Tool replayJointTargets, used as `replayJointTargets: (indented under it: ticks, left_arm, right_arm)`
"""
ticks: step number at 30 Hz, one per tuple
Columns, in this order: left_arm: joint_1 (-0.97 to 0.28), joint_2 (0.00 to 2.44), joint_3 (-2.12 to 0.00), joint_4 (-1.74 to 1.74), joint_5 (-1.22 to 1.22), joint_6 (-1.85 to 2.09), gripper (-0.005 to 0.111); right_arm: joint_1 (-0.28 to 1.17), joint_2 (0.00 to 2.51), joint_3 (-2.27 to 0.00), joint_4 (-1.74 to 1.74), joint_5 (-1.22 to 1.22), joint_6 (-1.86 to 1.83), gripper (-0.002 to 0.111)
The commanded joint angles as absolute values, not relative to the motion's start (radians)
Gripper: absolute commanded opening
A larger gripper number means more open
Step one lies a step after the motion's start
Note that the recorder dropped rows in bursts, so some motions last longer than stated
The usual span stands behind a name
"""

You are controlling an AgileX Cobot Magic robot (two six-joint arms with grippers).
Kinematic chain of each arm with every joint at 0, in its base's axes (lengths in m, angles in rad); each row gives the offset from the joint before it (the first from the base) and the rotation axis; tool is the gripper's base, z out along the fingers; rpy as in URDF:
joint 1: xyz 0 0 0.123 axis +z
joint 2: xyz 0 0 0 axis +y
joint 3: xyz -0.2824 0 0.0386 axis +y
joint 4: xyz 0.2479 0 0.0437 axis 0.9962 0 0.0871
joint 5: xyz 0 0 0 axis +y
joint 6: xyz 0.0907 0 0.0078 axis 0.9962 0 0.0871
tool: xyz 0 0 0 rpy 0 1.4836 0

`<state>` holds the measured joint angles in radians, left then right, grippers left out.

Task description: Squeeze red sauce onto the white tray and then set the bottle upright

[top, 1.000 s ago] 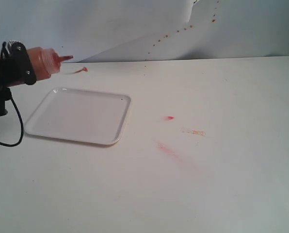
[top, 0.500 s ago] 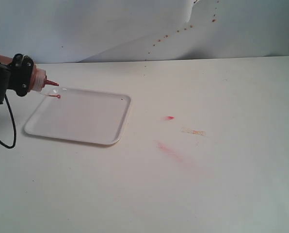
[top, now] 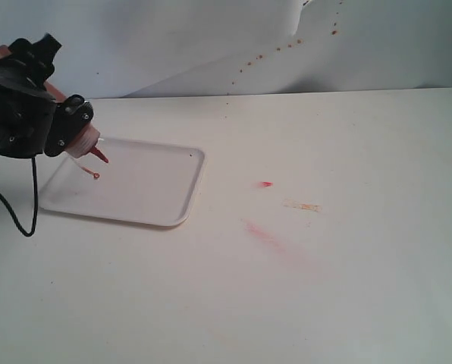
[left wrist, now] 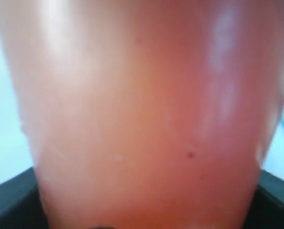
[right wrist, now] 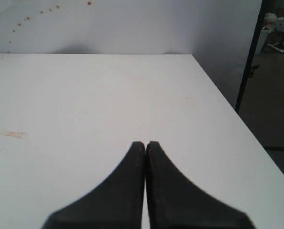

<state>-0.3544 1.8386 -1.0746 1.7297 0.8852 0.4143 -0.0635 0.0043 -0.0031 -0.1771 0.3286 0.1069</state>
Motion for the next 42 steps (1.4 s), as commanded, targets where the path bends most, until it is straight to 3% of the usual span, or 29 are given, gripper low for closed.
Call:
replayJointTargets:
  ticks: [1,4,6,10,13,17,22,29,33,36,37,39,40,41,42]
  left_arm:
    - [-0.36,1.831,-1.087,1.744,0.916,0.457,0.0]
    - [-0.36,1.831,-1.087,1.744,0.914,0.464,0.0]
    - [-0.36,1.831,-1.087,1.744,0.914,0.51,0.0]
    - [-0.36,1.831,-1.087,1.744,0.91,0.56,0.0]
    - [-0.36,1.831,-1.087,1.744,0.896,0.561,0.0]
    - [-0.36,1.831,-1.087,1.744,0.887,0.561,0.0]
    - [-0.36,1.829,-1.087,1.744,0.89,0.561,0.0]
    - [-0.36,1.829,-1.087,1.744,0.886,0.561,0.0]
    - [-0.36,1.829,-1.087,1.744,0.886,0.561,0.0]
    - [-0.36,1.829,-1.087,1.744,0.886,0.561,0.0]
    - [-0.36,1.829,-1.087,1.744,0.886,0.561,0.0]
    - [-0.36,1.829,-1.087,1.744,0.886,0.561,0.0]
    - [-0.36,1.829,-1.087,1.744,0.873,0.561,0.0]
    - [-0.36,1.829,-1.087,1.744,0.862,0.561,0.0]
    - [-0.36,1.829,-1.087,1.744,0.839,0.561,0.0]
  right_arm:
    - [-0.07,0.0,0.0,-0.099,0.153,0.106,0.0]
    - [-0.07,0.0,0.0,0.052,0.02,0.101,0.0]
    - [-0.07,0.0,0.0,0.064,-0.227,0.121,0.0]
    - [-0.068,0.0,0.0,0.087,-0.331,0.305,0.0]
    - [-0.068,0.0,0.0,-0.121,-0.34,0.48,0.0]
    - [-0.068,0.093,0.0,-0.532,-0.553,0.752,0.0]
    - [-0.068,0.444,-0.13,-0.79,-0.597,0.931,0.0]
    - [-0.068,1.088,-0.421,-1.079,-0.98,1.055,0.0]
    - [-0.068,1.488,-0.659,-1.153,-1.212,1.065,0.0]
    - [-0.032,1.745,-0.883,-1.192,-1.221,1.178,0.001]
    - [-0.017,1.804,-0.95,-1.211,-1.221,1.237,0.004]
    - [0.055,1.984,-1.188,-1.333,-1.221,1.331,0.023]
    - [0.122,2.087,-1.343,-1.408,-1.221,1.36,0.045]
    - [0.15,2.131,-1.402,-1.447,-1.219,1.36,0.057]
    - [0.222,2.199,-1.542,-1.524,-1.161,1.378,0.084]
